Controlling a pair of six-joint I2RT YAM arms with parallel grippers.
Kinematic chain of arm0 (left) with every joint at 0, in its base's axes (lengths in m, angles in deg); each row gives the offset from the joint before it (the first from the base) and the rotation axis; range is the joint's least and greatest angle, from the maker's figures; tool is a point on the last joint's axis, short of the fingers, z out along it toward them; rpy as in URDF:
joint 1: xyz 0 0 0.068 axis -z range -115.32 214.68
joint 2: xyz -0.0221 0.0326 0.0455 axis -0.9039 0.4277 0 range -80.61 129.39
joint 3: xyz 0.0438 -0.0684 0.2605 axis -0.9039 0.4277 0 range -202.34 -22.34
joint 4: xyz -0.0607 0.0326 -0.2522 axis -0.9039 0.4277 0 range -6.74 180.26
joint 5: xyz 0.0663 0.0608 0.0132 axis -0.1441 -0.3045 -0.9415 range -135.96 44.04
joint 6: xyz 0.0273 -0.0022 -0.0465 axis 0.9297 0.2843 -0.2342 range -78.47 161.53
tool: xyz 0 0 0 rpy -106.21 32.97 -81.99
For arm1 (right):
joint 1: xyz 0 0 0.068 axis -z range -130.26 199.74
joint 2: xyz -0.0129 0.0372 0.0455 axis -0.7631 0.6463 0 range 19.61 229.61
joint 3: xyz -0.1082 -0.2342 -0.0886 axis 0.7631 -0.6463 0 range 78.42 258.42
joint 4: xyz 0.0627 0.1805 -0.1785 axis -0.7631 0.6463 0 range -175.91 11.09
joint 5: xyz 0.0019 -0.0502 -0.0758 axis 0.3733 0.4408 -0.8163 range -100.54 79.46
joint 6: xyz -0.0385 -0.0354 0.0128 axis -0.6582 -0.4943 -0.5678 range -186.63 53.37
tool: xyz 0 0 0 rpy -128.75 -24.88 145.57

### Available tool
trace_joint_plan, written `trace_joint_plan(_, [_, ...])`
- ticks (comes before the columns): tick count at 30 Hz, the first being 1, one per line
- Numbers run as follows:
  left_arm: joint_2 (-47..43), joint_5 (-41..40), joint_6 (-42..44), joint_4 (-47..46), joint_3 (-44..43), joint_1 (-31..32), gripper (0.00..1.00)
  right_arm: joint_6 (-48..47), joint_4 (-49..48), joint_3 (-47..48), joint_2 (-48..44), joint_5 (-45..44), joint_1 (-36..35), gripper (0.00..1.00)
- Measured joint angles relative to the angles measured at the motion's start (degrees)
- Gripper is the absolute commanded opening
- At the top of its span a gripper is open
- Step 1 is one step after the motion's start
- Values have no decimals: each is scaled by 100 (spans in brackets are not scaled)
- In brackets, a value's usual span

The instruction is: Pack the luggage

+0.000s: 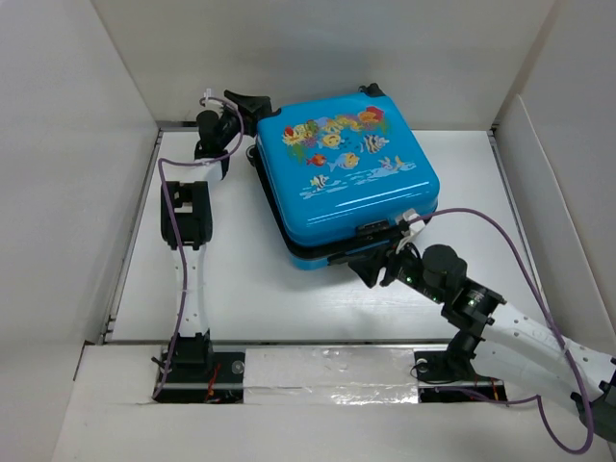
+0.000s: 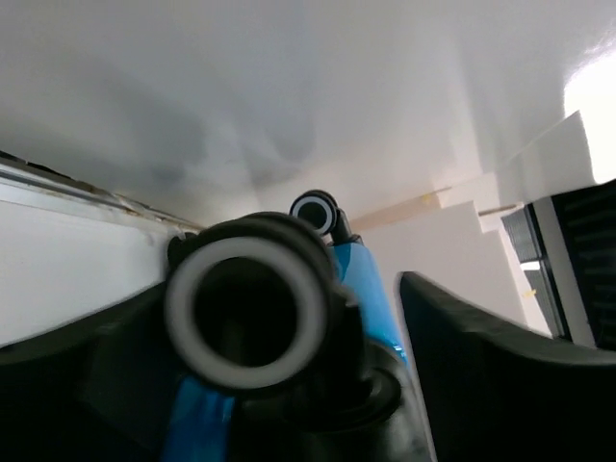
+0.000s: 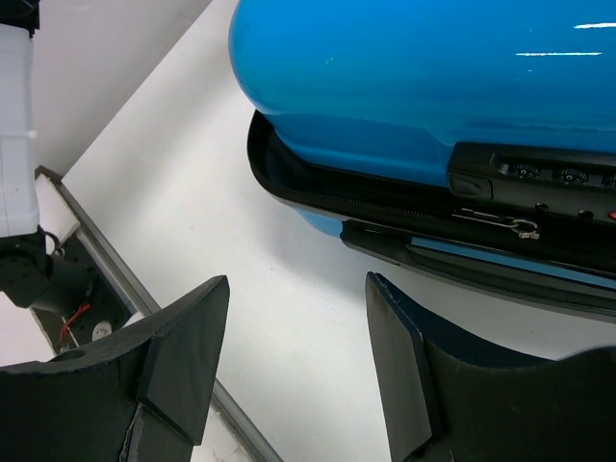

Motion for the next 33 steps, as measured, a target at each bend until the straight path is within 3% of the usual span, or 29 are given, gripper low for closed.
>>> trace_joint_plan(2, [2, -35, -136, -170, 81, -20, 61, 24, -4, 0, -4, -9, 0, 61])
trace_joint_plan(6, [2, -114, -503, -549, 356, -76, 39, 103, 9, -2, -125, -98, 0, 45])
trace_joint_plan(8, [0, -136, -586, -664, 474, -79, 36, 129, 15, -11, -275, -175, 0, 43])
trace_joint_plan(11, [-63, -166, -649, -850, 664, -90, 32, 173, 28, -50, -525, -278, 0, 45])
trace_joint_plan(18, [-463, -155, -625, -778, 1029, -129, 23, 348, 142, -402, -831, -588, 0, 61])
trace_joint_plan(33, [-1532, -125, -354, 1095, 446, -2, 4, 417, 256, -557, -863, -925, 0, 65])
